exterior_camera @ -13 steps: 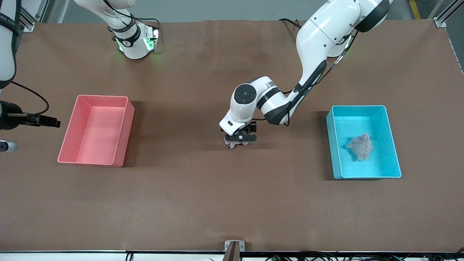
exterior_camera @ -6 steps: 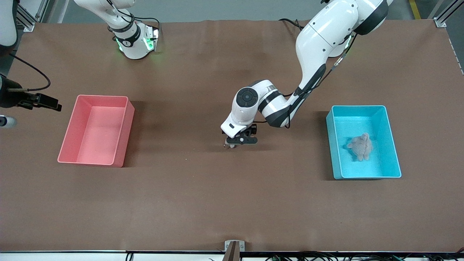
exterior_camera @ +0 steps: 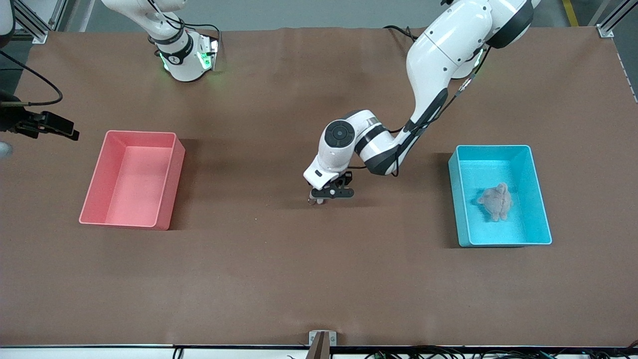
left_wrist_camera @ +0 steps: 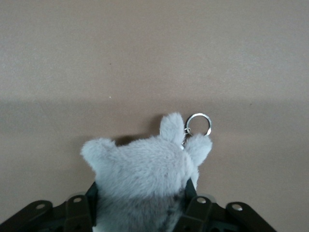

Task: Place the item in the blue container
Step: 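Close the left gripper on the second grey plush, then carry the plush with the left gripper over the blue box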

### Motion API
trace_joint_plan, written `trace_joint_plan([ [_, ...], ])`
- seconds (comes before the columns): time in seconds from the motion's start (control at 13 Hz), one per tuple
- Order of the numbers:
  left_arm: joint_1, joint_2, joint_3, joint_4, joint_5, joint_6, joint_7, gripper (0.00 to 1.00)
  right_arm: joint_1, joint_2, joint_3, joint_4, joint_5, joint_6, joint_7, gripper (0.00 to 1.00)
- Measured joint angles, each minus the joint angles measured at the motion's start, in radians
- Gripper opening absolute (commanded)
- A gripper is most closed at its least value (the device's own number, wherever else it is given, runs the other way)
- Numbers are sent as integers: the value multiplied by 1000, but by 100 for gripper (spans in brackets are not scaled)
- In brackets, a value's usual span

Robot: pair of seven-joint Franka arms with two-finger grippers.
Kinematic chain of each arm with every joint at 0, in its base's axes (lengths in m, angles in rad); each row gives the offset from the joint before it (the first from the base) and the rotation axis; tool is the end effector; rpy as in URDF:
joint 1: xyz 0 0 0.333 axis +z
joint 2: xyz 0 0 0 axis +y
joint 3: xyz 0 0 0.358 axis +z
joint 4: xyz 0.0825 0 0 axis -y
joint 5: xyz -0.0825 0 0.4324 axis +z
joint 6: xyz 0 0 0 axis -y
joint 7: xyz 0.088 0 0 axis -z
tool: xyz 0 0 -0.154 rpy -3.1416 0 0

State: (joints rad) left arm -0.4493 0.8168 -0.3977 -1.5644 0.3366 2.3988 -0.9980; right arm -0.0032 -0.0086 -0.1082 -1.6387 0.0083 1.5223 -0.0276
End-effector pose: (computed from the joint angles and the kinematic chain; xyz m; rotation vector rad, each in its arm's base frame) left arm 0.5509 -0.5480 0.1460 3.0392 0.0584 0.0324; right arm 0.5834 -0.0642 0.5858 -3.1177 0.1307 0.1670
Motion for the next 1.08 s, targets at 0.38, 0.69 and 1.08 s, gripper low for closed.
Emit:
trace_joint_plan([
  [0.38,0,-3,-2,11,0,-16,-74,7,-6,-46,-4,-4,0,-18,0,100],
  [0.69,22,-37,-2,38,-1,-146,-87,7,-6,-50,1,-5,0,-19,0,100],
  [1.08,126,-213,-10,24,-50,-349,-45,6,-6,-60,2,-5,0,-19,0,100],
])
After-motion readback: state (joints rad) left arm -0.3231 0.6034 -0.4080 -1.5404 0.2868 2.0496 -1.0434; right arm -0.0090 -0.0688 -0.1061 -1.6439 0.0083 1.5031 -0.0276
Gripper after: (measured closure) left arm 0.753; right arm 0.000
